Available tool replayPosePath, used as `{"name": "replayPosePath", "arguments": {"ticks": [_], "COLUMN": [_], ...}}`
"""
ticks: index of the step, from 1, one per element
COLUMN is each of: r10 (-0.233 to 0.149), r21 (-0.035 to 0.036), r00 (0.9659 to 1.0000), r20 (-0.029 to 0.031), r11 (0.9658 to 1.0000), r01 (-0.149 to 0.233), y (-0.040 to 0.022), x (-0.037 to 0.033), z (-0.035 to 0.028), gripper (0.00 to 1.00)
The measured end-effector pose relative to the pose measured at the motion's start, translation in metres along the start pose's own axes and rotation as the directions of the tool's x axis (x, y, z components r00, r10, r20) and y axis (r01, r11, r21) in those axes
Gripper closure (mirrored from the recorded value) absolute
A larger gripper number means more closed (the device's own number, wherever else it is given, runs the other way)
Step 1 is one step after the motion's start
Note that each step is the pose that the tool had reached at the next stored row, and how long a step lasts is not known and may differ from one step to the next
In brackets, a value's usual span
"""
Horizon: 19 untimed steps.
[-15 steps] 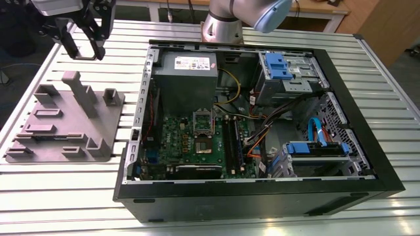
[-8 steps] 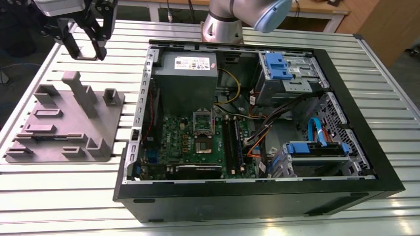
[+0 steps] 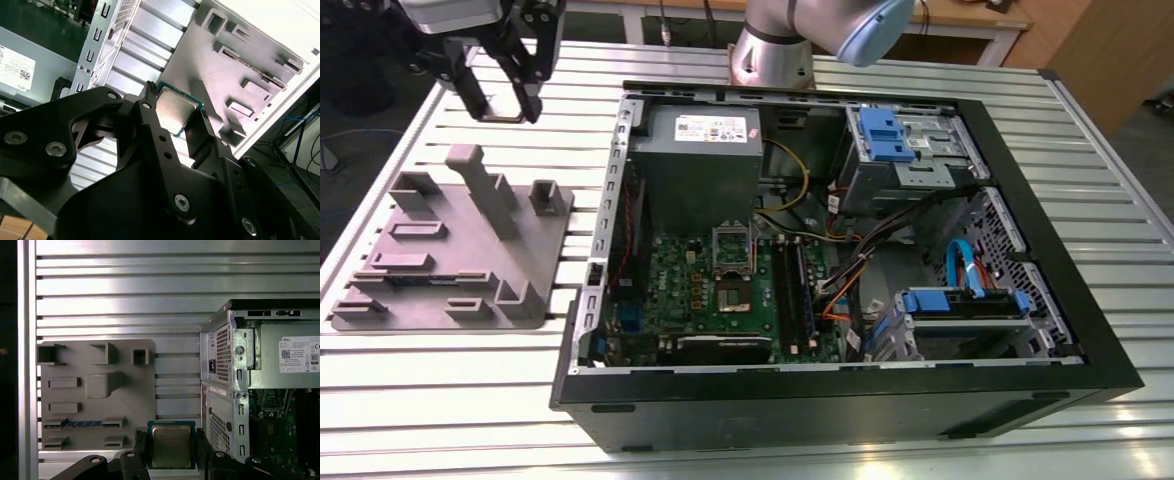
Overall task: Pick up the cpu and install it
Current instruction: 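Pick up the cpu and move it towards the insertion slot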
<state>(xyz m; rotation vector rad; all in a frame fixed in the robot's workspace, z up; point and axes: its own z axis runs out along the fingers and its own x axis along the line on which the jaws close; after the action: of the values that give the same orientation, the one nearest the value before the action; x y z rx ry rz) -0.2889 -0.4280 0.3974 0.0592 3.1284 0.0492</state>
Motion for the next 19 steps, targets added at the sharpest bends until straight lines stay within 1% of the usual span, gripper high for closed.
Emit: {"name": "replayPosePath", "arguments": {"ticks": [10, 15, 19], "r10": [0.0, 0.0, 0.0], "r21": [0.0, 0.0, -0.0001], "r00": [1.0, 1.0, 1.0], "r20": [0.0, 0.0, 0.0], "r11": [1.0, 1.0, 1.0], "r01": [0.0, 0.0, 0.0], "y": [0.0003, 0.0005, 0.0008], "x": [-0.0086, -0.0151, -0.022], "z": [0.0002, 0.0004, 0.0008], "gripper": [0.53, 0.53, 0.53]}}
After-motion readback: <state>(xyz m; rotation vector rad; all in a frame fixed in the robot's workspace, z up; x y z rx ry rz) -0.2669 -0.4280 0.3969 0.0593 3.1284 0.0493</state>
